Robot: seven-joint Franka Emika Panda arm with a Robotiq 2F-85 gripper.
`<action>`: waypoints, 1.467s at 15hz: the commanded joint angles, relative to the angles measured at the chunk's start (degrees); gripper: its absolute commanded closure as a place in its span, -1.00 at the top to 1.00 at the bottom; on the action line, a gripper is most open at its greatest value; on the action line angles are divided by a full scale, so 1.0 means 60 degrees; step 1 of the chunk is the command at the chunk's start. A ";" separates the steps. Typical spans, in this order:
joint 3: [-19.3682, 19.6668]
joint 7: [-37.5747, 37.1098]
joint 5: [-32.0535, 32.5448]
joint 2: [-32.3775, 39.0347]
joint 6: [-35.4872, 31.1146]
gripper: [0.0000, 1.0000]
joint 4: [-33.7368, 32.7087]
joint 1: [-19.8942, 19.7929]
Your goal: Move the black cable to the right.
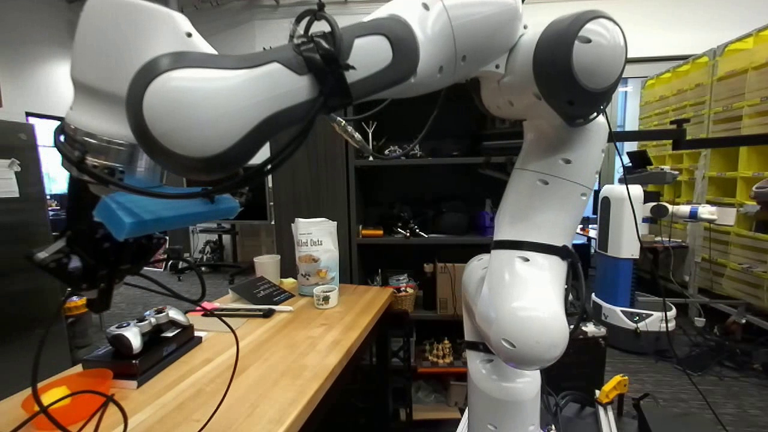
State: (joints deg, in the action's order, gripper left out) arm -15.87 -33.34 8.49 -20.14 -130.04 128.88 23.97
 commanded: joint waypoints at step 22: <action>0.2464 0.7651 -0.1063 0.1438 0.0357 -0.99 -0.0915 -0.3013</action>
State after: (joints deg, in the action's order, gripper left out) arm -0.74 12.89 0.04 -12.69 -129.61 125.20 7.94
